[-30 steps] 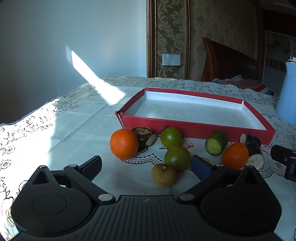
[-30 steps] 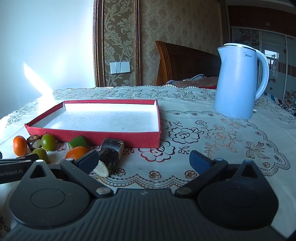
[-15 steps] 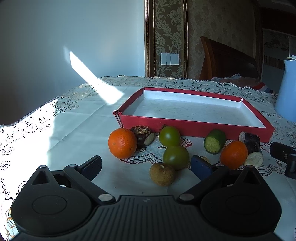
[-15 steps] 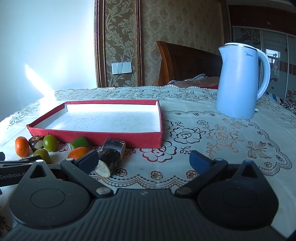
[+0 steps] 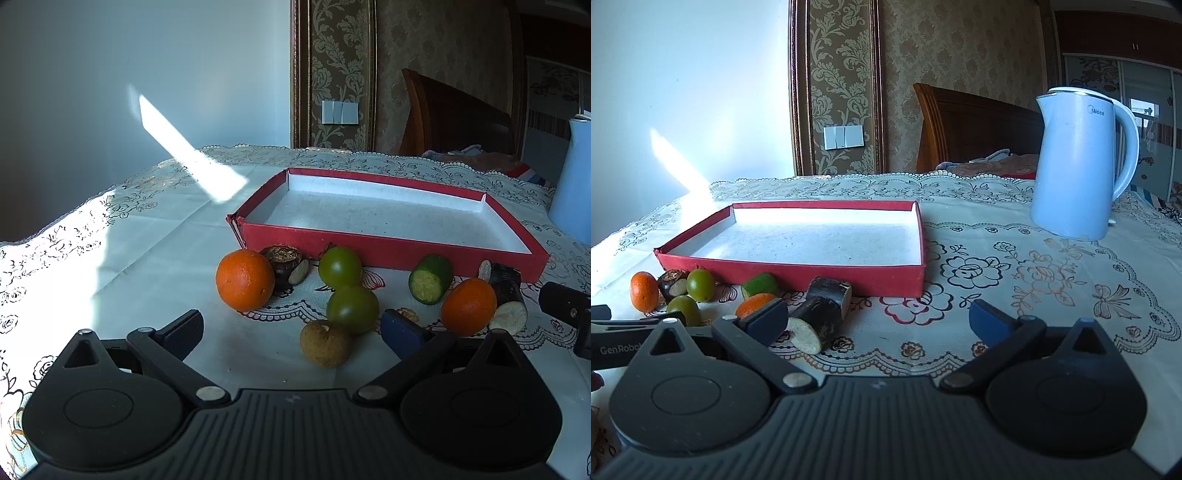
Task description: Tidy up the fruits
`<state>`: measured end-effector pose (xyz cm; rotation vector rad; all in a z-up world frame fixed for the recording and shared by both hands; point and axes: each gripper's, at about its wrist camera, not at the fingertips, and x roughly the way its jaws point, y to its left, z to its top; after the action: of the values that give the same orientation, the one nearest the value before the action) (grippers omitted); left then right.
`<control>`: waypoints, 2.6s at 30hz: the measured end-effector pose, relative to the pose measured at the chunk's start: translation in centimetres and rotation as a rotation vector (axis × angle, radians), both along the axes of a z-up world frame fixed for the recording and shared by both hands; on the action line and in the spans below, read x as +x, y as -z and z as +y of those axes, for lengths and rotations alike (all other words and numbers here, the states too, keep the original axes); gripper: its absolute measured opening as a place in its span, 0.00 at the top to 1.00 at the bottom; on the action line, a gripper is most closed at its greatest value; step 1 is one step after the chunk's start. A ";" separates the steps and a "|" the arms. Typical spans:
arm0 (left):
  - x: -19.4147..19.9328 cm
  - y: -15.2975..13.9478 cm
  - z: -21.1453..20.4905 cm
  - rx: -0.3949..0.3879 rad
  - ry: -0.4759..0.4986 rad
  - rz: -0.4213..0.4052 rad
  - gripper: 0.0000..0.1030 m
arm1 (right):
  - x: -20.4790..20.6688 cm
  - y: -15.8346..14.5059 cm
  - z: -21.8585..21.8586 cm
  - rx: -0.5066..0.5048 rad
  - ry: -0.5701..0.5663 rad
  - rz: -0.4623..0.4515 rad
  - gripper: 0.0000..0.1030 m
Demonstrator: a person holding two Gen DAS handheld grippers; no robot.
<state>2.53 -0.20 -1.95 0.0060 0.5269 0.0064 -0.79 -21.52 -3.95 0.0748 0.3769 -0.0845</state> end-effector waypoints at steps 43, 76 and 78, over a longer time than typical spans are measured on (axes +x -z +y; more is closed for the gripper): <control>-0.3 0.0 -0.1 -0.004 0.001 -0.007 0.00 | -2.4 0.1 -1.0 -0.009 -0.085 -0.008 0.10; -3.7 -0.9 4.3 -0.019 0.015 -0.086 0.01 | -0.8 0.7 3.7 -0.030 -0.352 0.166 0.40; -3.6 -1.0 3.8 -0.011 0.027 -0.086 0.01 | -0.4 0.8 3.6 -0.020 -0.352 0.182 0.46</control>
<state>-1.05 3.64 -0.94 0.0018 0.4411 -0.0230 -1.17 -17.92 -4.75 -0.0196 0.5653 0.2544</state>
